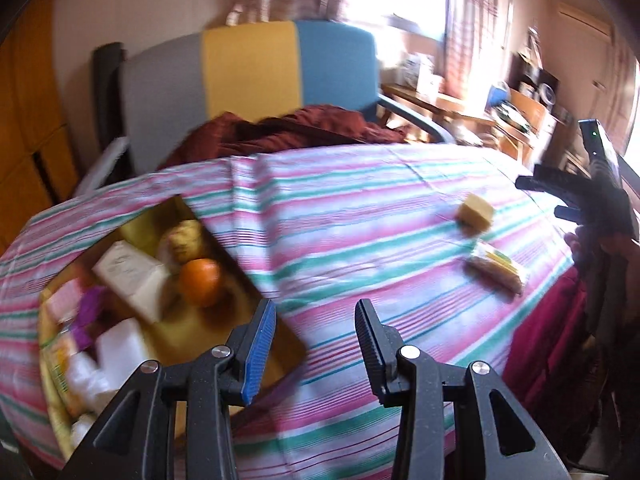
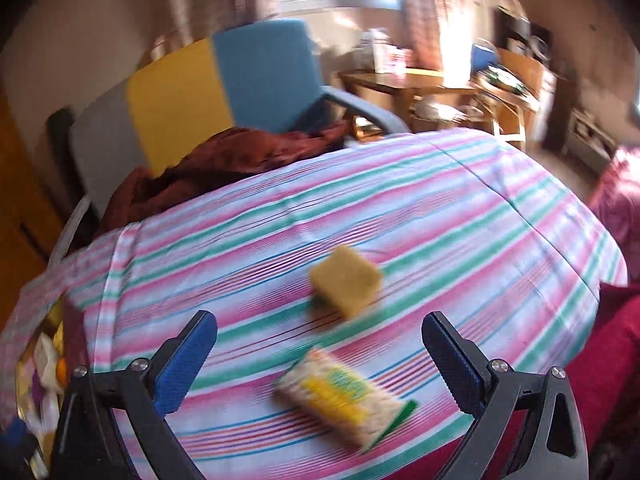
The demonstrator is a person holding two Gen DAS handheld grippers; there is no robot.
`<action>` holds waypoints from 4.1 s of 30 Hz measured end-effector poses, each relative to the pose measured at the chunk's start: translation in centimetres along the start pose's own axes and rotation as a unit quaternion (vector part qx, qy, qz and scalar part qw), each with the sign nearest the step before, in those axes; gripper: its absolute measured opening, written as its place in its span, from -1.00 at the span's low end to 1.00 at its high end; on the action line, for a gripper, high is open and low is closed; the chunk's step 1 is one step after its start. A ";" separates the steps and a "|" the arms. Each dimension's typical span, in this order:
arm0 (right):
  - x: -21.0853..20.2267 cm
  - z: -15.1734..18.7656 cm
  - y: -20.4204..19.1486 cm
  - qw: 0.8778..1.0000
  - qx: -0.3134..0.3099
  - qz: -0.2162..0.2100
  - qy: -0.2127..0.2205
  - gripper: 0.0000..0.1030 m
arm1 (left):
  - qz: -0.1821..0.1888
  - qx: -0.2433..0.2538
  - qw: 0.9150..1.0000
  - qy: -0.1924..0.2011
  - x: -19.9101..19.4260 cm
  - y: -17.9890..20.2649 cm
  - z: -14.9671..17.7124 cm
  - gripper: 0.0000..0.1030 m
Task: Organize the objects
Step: 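Move both tools back toward the WEIDAN biscuit packet and small yellow sponge, then grasp the WEIDAN biscuit packet with the left tool while the right tool grasps the small yellow sponge, then carry the biscuit packet and yellow sponge over the gold tray with both tools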
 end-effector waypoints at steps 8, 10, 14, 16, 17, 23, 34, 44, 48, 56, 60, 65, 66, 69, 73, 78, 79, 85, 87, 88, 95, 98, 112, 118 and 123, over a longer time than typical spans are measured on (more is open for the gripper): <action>1.4 -0.9 5.4 0.992 0.126 -0.016 0.012 1.00 | 0.099 0.009 0.991 -0.093 5.7 8.2 0.3 -0.20; 1.2 -1.0 5.0 0.991 0.129 -0.024 0.019 1.00 | 0.112 0.019 0.987 -0.113 7.3 10.4 0.4 -0.20; 1.0 -1.2 4.3 0.989 0.136 -0.050 0.026 0.99 | 0.155 0.030 0.975 -0.153 10.0 15.0 0.4 -0.20; 1.0 -1.3 4.7 0.986 0.149 -0.061 0.030 0.99 | 0.171 0.029 0.971 -0.167 11.1 17.1 0.0 -0.20; 0.8 -1.3 5.0 0.985 0.157 -0.066 0.034 0.99 | 0.179 0.025 0.968 -0.176 11.7 17.9 -0.2 -0.20; 0.0 -1.5 6.2 0.977 0.187 -0.086 0.053 0.99 | 0.206 -0.031 0.950 -0.233 15.4 21.9 -0.9 -0.12; 0.0 -1.7 6.6 0.969 0.211 -0.117 0.058 0.99 | 0.159 -0.011 0.959 -0.236 19.4 25.7 -2.7 -0.03; -0.4 -1.8 7.9 0.961 0.243 -0.115 0.072 1.00 | 0.105 0.159 0.967 -0.171 18.9 28.0 -0.9 0.18; -0.4 -1.9 7.8 0.962 0.238 -0.110 0.073 1.00 | 0.107 0.151 0.972 -0.144 17.8 25.6 -0.5 -0.06; 0.3 -1.6 7.7 0.969 0.223 -0.090 0.056 0.99 | 0.047 0.106 0.989 -0.092 15.4 15.7 0.9 -0.09; 0.8 -1.4 6.9 0.976 0.199 -0.078 0.043 0.99 | 0.032 0.077 0.994 -0.072 13.8 11.5 1.9 -0.09; 1.3 -1.0 5.9 0.985 0.165 -0.053 0.027 0.99 | 0.035 0.078 0.995 -0.049 12.5 10.4 2.9 -0.09; 1.5 -0.9 5.8 0.986 0.160 -0.049 0.024 0.99 | 0.036 0.079 0.995 -0.046 13.0 10.9 2.6 -0.09; 1.8 -0.6 5.5 0.988 0.148 -0.036 0.014 0.99 | 0.040 0.081 0.995 -0.034 12.9 11.1 2.8 -0.09; 2.8 0.1 5.2 0.991 0.135 -0.016 -0.009 0.99 | 0.050 0.078 0.995 -0.023 12.9 11.1 2.9 -0.09; 3.6 0.7 4.7 0.994 0.107 0.012 -0.030 0.99 | 0.057 0.078 0.995 -0.014 12.7 11.0 3.0 -0.08; 3.8 0.8 4.6 0.994 0.103 0.016 -0.035 0.99 | 0.057 0.078 0.995 -0.012 12.6 11.0 3.0 -0.08; 5.7 2.1 3.9 0.992 0.077 0.027 -0.094 1.00 | 0.057 0.078 0.995 -0.007 12.7 11.0 3.0 -0.08; 6.4 1.9 3.1 0.992 0.052 0.034 -0.106 0.99 | 0.059 0.076 0.995 -0.007 12.7 11.0 3.0 -0.08; 6.7 1.6 2.6 0.993 0.036 0.033 -0.109 1.00 | 0.059 0.076 0.995 -0.006 12.7 11.0 3.1 -0.08; 10.5 -1.6 -0.9 0.983 -0.132 0.074 -0.105 0.99 | 0.064 0.069 0.995 -0.007 12.8 11.1 3.1 -0.08; 12.5 -1.6 -0.9 0.981 -0.148 0.072 -0.105 1.00 | 0.064 0.067 0.996 -0.006 12.9 11.1 3.1 -0.07; 15.6 0.5 -0.6 0.970 -0.170 0.052 -0.166 0.48 | 0.063 0.061 0.996 -0.007 13.0 11.1 2.9 -0.08; 15.0 0.3 -0.6 0.971 -0.174 0.052 -0.155 0.22 | 0.060 0.064 0.996 -0.006 12.9 11.0 3.0 -0.08; 13.8 -1.2 -1.5 0.976 -0.178 0.040 -0.119 0.22 | 0.060 0.065 0.996 -0.005 12.8 11.0 3.0 -0.08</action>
Point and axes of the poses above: each gripper's, at about its wrist camera, not at the fingertips, and x roughly the way its jaws point, y to its right, z to its underside, the point moved 10 cm from there along x, roughly the way its jaws point, and after that the axes turned 2 degrees about -x, right-handed, at the moved point
